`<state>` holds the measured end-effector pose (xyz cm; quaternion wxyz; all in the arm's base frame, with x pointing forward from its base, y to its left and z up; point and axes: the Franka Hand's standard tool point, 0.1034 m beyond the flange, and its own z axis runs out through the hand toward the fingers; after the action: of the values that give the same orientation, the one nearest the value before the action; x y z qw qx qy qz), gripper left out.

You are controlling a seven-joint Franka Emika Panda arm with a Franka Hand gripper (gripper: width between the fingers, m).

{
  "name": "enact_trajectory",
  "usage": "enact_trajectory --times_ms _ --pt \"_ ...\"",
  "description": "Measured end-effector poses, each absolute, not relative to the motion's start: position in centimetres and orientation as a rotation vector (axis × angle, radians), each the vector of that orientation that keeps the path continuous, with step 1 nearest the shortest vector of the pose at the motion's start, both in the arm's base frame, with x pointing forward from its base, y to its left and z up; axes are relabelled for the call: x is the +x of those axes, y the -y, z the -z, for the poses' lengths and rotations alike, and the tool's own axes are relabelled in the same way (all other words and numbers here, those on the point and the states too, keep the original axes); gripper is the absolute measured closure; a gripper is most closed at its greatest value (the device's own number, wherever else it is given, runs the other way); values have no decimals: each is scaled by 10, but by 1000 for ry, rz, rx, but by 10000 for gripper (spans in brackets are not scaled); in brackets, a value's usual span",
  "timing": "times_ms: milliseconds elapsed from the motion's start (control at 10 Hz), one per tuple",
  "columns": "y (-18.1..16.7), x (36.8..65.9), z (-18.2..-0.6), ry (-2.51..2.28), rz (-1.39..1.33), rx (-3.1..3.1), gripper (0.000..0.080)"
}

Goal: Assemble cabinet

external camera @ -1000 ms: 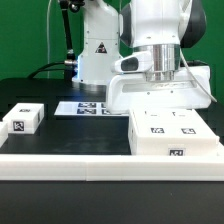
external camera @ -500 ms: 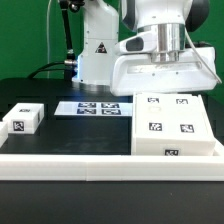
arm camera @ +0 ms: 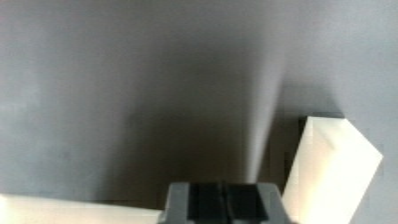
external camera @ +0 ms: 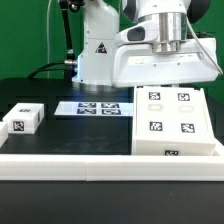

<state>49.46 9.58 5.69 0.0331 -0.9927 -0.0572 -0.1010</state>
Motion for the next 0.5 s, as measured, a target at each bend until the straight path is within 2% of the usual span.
enact_trajectory --times_ms 300,500 --pt "-85 497 -60 194 298 -3061 798" --pt "-80 500 -76 194 269 -3062 798"
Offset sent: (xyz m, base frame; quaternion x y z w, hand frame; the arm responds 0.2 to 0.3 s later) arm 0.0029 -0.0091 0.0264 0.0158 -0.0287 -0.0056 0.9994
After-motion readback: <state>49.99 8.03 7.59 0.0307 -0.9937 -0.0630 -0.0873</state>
